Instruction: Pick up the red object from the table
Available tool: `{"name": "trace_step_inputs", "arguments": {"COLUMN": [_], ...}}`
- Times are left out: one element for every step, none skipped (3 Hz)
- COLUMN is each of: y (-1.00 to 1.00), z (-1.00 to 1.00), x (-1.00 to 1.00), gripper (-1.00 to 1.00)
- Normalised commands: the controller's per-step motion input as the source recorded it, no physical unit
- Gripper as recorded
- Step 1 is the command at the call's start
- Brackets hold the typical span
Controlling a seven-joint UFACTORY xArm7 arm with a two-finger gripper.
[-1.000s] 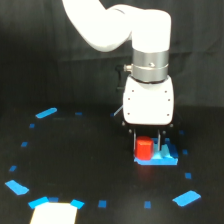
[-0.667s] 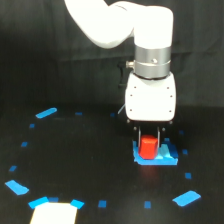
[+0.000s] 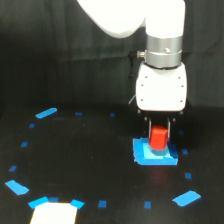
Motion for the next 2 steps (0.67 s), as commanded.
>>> {"name": "trace_step_inputs", "arguments": {"y": [0.38,0.22], "z": [0.95,1.0], "x": [0.21,0.44], "gripper": [-0.78,-0.52]}}
